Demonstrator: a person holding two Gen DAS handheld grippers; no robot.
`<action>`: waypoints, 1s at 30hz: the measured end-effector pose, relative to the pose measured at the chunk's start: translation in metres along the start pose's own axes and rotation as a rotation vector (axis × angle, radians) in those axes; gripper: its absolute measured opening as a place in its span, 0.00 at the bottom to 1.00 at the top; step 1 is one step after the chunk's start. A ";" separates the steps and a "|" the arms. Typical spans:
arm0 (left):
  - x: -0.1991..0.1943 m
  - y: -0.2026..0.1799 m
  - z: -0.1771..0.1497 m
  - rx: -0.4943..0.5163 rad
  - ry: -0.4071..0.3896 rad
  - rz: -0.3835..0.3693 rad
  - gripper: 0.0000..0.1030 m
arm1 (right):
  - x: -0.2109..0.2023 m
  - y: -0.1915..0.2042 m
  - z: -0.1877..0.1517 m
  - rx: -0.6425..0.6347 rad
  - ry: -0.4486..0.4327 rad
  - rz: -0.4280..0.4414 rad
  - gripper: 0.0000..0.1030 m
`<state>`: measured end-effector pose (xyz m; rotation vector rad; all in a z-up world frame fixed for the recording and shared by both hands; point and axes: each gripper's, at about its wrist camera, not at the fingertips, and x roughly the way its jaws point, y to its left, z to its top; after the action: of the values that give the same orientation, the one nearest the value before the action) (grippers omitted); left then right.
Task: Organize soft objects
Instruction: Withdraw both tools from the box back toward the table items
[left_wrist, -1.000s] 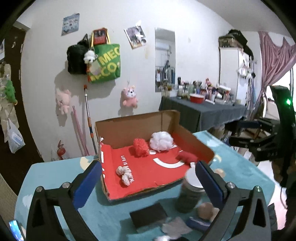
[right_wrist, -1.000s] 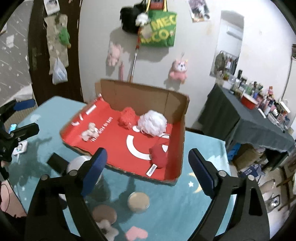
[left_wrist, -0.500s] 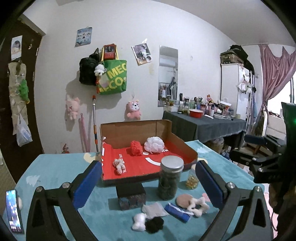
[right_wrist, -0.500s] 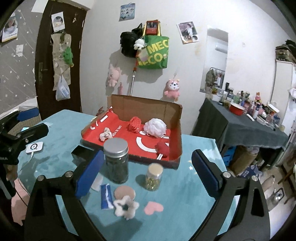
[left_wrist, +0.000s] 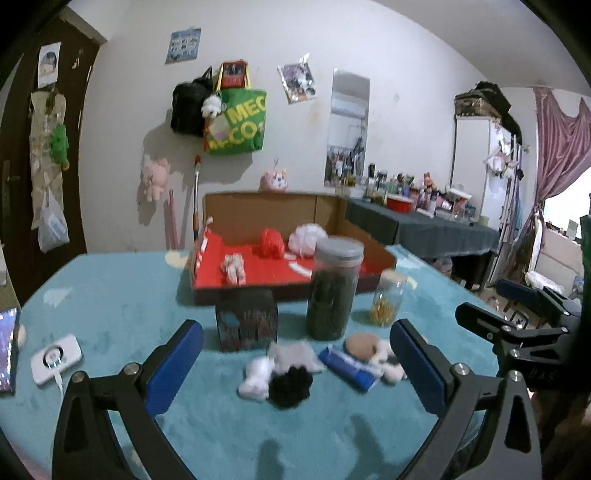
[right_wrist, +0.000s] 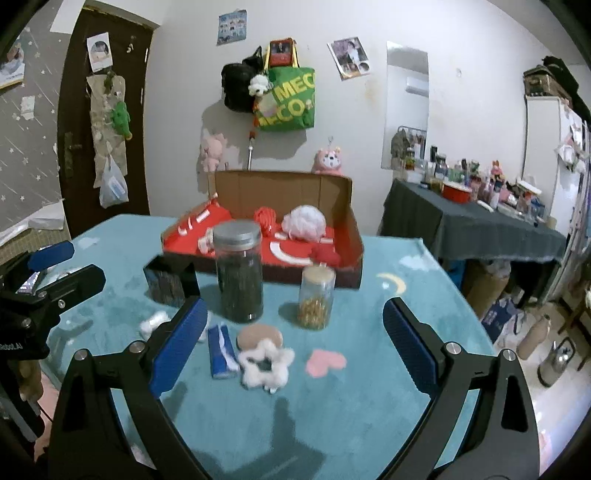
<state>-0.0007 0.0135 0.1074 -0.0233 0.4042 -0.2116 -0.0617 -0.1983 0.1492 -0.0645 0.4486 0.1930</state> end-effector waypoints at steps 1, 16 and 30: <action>0.002 0.001 -0.005 -0.004 0.014 0.001 1.00 | 0.002 0.001 -0.005 0.003 0.007 -0.007 0.95; 0.035 0.010 -0.050 -0.044 0.156 0.038 1.00 | 0.042 0.006 -0.062 0.052 0.144 0.001 0.95; 0.050 0.024 -0.045 -0.038 0.204 0.051 1.00 | 0.062 0.005 -0.067 0.057 0.203 0.024 0.95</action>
<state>0.0310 0.0276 0.0448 -0.0289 0.6118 -0.1563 -0.0362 -0.1903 0.0616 -0.0227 0.6568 0.1978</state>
